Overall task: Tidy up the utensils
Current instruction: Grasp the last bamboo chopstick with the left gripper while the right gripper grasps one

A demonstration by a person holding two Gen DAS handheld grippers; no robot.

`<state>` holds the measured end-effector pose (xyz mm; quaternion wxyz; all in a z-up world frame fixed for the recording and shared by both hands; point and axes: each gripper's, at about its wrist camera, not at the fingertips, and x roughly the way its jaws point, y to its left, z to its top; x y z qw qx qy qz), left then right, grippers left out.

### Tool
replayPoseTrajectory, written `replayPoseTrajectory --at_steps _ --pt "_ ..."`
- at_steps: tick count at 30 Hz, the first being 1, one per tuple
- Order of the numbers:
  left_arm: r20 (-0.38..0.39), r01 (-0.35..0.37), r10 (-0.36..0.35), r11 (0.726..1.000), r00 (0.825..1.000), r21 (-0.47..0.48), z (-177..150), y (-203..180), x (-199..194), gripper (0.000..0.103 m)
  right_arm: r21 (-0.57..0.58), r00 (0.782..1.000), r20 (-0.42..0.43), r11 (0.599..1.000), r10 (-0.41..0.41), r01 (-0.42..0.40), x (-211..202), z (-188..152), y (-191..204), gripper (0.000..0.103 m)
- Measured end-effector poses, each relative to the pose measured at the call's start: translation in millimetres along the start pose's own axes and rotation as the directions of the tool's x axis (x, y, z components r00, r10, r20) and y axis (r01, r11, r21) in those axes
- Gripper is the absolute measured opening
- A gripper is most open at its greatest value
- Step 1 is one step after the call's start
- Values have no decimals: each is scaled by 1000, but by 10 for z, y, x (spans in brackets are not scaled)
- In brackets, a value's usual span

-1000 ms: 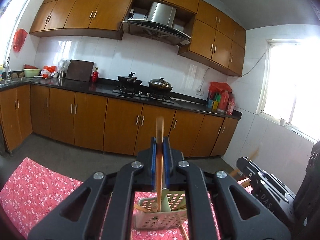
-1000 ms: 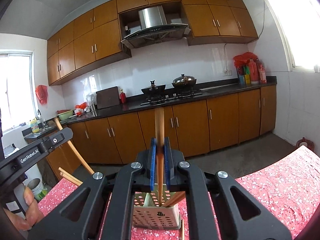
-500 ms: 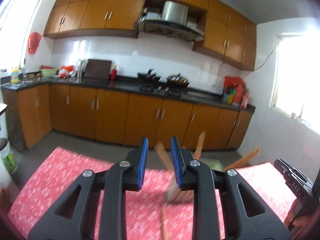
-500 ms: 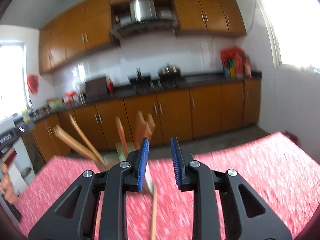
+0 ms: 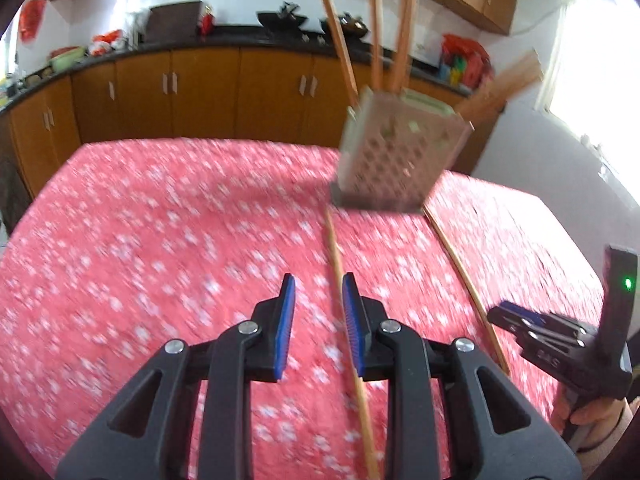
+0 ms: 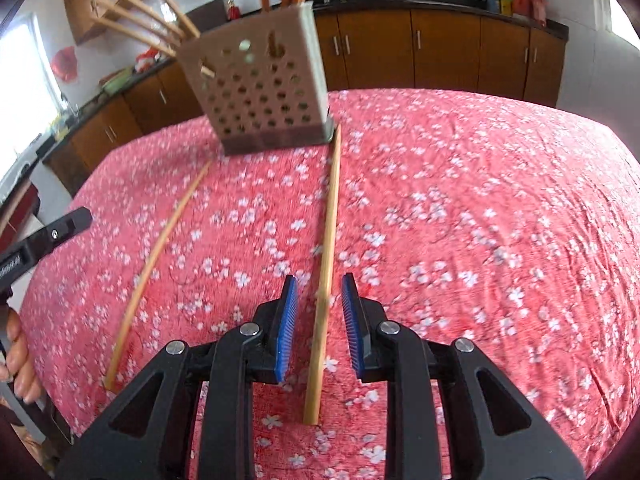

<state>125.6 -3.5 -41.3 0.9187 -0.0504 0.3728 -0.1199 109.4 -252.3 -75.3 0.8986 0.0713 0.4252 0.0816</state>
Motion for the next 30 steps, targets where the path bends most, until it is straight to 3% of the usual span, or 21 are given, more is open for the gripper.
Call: replayPoseTrajectory --at_steps 2,5,15,18,30 --pt "-24 14 -14 1000 1000 18 -82 -63 54 25 -14 1000 -14 1000 -16 16 52 -21 19 24" --pt "-54 23 -21 999 998 36 -149 -145 129 25 -21 998 -10 998 -61 61 98 -41 2 8" --pt "-165 4 13 995 986 103 -308 -351 399 24 102 993 4 988 -117 116 26 -44 -436 8" --pt "-166 -43 68 988 984 146 -335 -387 473 10 102 994 4 988 -113 112 24 -45 -448 8" --pt "-147 -201 208 978 967 62 38 209 698 8 58 992 2 990 -129 128 231 125 -347 8"
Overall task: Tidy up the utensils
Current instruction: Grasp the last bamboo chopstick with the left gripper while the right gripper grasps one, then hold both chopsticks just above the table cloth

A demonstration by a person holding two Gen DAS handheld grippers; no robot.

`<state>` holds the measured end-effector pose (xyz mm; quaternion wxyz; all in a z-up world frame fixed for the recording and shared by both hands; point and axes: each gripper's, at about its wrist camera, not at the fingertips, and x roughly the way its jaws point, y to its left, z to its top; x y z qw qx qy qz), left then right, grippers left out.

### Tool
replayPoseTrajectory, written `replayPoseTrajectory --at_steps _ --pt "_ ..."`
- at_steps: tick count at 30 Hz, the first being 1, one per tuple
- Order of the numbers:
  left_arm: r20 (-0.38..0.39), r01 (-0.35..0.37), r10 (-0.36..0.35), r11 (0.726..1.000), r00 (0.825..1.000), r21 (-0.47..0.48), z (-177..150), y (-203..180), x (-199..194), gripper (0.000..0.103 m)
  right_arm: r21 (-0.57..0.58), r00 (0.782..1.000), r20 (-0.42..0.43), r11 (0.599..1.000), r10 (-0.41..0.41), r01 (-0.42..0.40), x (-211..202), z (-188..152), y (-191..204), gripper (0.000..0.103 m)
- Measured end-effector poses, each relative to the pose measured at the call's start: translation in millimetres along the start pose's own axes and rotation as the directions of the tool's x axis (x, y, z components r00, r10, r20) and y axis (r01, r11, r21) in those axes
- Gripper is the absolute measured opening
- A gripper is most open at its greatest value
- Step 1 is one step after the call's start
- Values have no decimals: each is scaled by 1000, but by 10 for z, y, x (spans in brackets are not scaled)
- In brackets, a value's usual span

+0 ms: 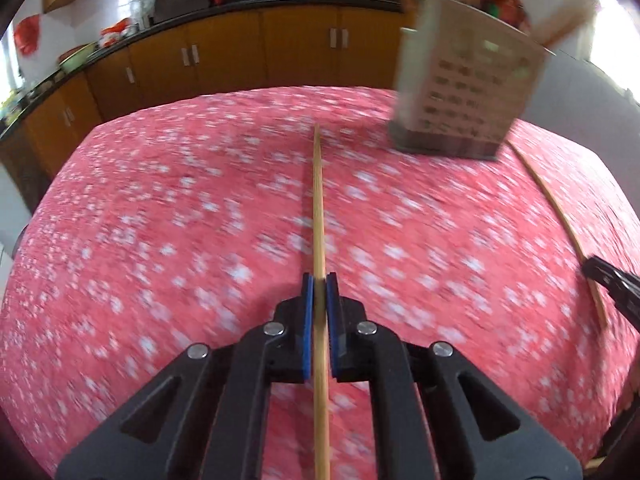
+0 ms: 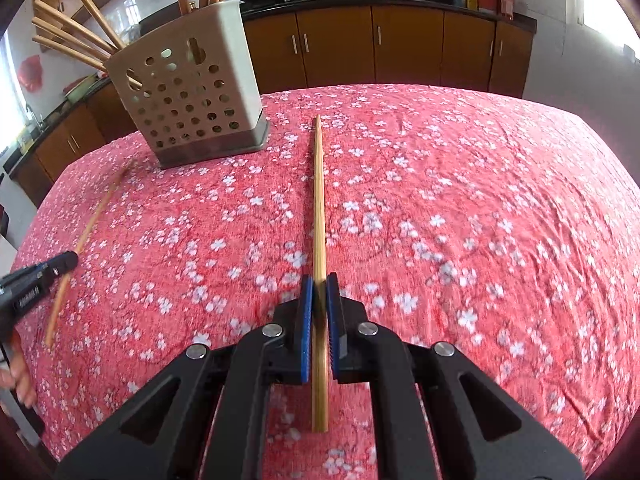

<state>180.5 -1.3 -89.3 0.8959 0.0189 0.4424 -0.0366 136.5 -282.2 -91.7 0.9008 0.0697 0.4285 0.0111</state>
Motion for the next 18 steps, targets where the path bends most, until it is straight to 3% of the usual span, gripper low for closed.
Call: replayPoseTrajectory --at_steps 8,18 --pt "9 -35 36 997 999 -65 291 378 225 11 -16 997 10 997 -78 79 288 302 -17 8" --pt "20 6 -4 995 1000 -98 310 461 206 12 0 997 17 998 -70 70 381 363 -75 8"
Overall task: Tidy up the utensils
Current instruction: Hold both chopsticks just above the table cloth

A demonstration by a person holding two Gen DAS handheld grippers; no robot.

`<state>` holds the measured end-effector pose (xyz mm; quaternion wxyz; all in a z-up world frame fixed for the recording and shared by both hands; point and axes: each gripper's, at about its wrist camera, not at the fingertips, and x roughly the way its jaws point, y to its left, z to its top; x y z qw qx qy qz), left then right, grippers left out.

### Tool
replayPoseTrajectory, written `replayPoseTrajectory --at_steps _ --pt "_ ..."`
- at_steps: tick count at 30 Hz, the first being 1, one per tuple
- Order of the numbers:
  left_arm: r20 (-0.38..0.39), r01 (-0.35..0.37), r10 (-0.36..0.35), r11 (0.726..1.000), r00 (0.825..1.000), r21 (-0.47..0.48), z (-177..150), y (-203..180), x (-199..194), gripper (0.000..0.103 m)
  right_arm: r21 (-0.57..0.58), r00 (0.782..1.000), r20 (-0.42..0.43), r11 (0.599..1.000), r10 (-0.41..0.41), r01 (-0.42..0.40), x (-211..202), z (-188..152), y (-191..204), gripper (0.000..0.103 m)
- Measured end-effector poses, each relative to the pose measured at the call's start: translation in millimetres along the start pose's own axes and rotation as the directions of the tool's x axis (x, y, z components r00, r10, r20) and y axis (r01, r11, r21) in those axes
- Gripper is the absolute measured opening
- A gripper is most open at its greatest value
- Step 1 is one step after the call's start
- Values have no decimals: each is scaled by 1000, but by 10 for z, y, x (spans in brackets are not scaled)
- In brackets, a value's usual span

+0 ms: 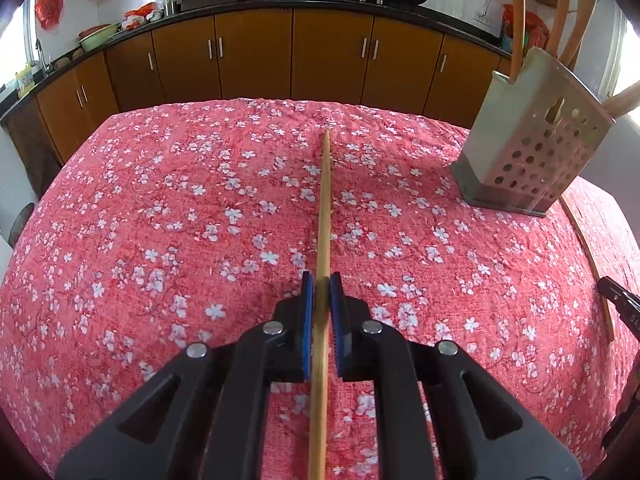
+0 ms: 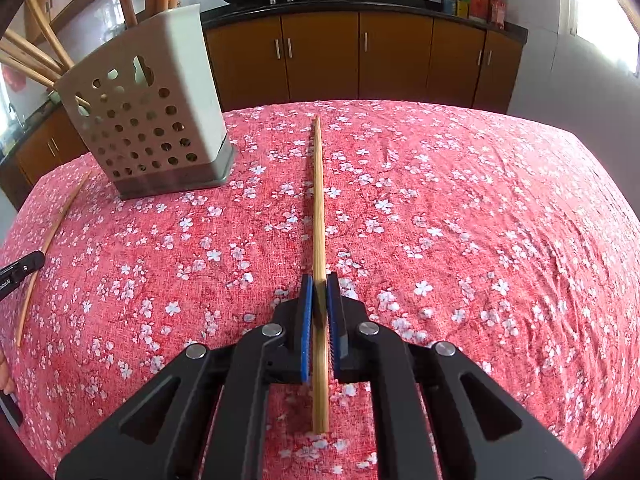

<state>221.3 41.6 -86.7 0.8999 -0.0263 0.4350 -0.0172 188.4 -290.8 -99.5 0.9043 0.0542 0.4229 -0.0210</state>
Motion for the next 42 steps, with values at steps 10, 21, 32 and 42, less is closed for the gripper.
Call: replayPoseTrajectory --at_steps 10,21,32,42 --pt "-1 -11 11 1000 1000 5 3 -5 13 12 0 1000 0 1000 -1 1 -2 2 -5 8" --pt "0 0 0 1000 1000 -8 4 13 5 12 2 1000 1 1000 0 0 -8 -1 -5 8" --pt "0 1 -1 1000 1000 -12 5 3 -1 12 3 1000 1 1000 0 0 -7 -1 -5 9" --pt "0 4 -4 1000 1000 -17 13 -3 -8 12 2 1000 0 1000 0 0 -7 -1 -5 9"
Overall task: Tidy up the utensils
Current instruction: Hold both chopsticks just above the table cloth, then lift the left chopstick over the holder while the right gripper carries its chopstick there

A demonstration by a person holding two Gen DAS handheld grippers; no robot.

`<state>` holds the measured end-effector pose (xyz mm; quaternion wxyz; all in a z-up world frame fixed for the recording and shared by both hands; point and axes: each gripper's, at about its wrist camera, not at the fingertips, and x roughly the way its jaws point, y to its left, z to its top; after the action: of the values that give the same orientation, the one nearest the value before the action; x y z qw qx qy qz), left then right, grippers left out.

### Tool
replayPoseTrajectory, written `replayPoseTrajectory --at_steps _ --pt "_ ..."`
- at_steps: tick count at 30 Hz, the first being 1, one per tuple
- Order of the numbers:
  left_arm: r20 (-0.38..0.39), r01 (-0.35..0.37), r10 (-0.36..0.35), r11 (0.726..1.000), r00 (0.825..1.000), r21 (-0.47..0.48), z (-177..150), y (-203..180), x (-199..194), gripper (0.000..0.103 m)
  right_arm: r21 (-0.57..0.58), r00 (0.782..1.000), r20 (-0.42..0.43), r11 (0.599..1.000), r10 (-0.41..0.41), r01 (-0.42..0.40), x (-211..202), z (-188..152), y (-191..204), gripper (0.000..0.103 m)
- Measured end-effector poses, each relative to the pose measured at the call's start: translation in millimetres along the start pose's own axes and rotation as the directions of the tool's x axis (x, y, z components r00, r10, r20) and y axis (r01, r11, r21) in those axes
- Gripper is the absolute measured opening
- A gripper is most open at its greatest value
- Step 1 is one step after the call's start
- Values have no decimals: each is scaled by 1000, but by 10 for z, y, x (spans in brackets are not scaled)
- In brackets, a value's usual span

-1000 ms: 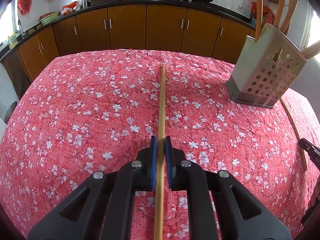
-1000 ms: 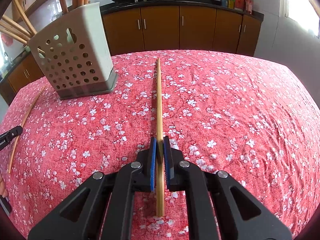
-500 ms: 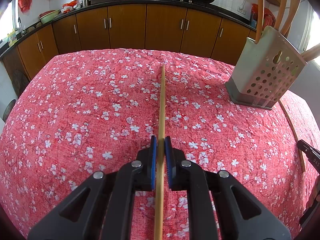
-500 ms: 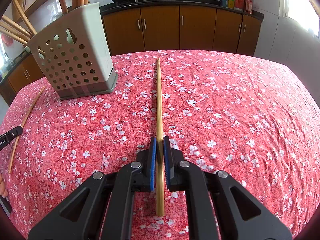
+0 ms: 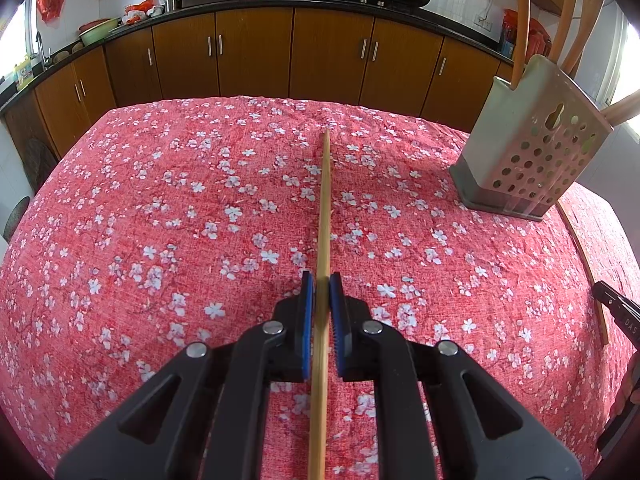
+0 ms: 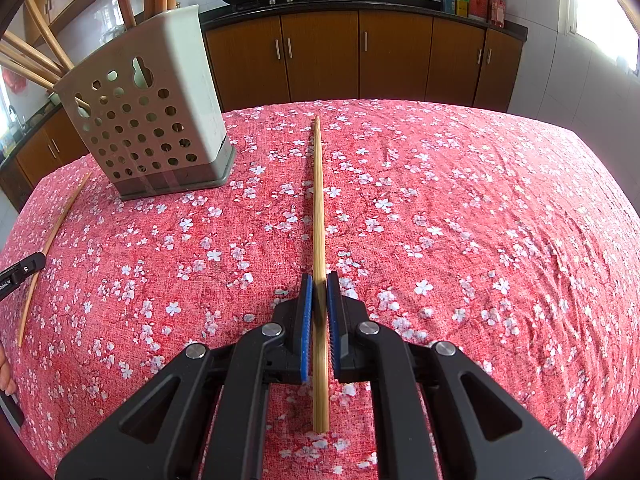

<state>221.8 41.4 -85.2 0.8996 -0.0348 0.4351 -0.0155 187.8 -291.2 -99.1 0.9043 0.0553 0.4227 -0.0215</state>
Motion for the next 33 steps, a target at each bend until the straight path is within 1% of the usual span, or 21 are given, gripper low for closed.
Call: replayPoseTrajectory --at_steps 7,10,12,14,20,25,33 --pt "0 6 -6 1000 1000 -6 1 16 -6 12 0 1000 -1 1000 0 0 14 4 4 9" --pt "1 25 -25 1000 1000 -16 -4 44 -21 12 7 1000 -1 1000 7 -7 -3 4 -9 9" --pt "-17 25 -25 999 1000 -27 -34 57 -77 12 5 1000 -1 1000 5 -5 -29 -27 -22 9" --pt "-26 43 -44 998 999 -40 -100 77 -137 12 3 1000 -2 1000 11 -11 -64 -70 -27 9" --pt "-22 33 -33 999 999 14 -314 -1 -282 12 8 1000 -1 1000 17 -17 -143 -197 -48 9" --pt "-4 5 -4 999 1000 53 -430 -51 -344 12 5 1000 -2 1000 19 -19 -226 -274 -46 9" --pt "-9 2 -2 998 1000 61 -476 -29 -391 8 20 999 -1 999 32 -32 -357 -323 -92 8"
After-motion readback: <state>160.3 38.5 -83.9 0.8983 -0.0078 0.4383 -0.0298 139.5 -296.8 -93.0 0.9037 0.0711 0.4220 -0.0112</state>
